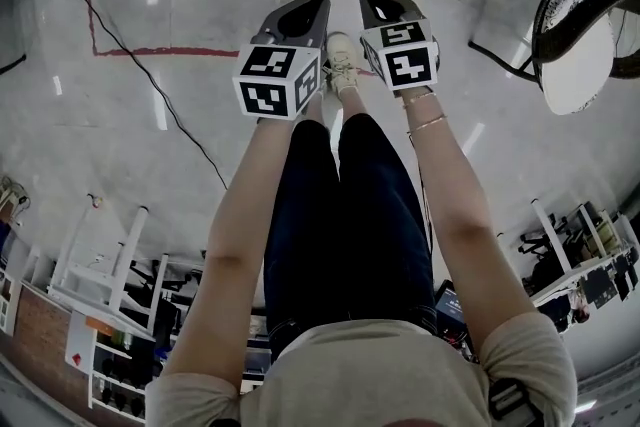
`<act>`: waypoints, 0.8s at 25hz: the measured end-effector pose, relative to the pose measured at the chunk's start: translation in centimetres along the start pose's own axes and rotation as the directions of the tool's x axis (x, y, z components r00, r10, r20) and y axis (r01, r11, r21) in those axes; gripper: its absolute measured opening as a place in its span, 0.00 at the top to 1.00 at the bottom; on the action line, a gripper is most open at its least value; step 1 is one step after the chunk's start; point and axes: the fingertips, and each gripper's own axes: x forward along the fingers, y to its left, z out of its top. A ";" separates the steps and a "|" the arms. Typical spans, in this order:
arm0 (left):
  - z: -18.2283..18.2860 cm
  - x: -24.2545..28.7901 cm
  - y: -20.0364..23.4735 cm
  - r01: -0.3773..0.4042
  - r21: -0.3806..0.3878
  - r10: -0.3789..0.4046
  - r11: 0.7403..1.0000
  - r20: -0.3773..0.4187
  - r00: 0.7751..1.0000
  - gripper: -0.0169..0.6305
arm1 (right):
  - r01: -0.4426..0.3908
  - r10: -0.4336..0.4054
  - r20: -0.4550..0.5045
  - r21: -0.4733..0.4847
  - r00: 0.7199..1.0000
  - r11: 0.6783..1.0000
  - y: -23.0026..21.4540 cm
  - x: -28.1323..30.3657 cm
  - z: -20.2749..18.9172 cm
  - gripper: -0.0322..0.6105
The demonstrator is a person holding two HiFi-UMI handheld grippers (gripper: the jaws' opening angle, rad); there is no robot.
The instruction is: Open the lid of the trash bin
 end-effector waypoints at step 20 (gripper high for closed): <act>13.2 -16.2 -13.0 0.110 0.069 -0.120 0.992 0.158 0.980 0.96 | -0.094 0.037 0.394 0.124 0.918 0.988 4.8 -25.6 15.2 0.94</act>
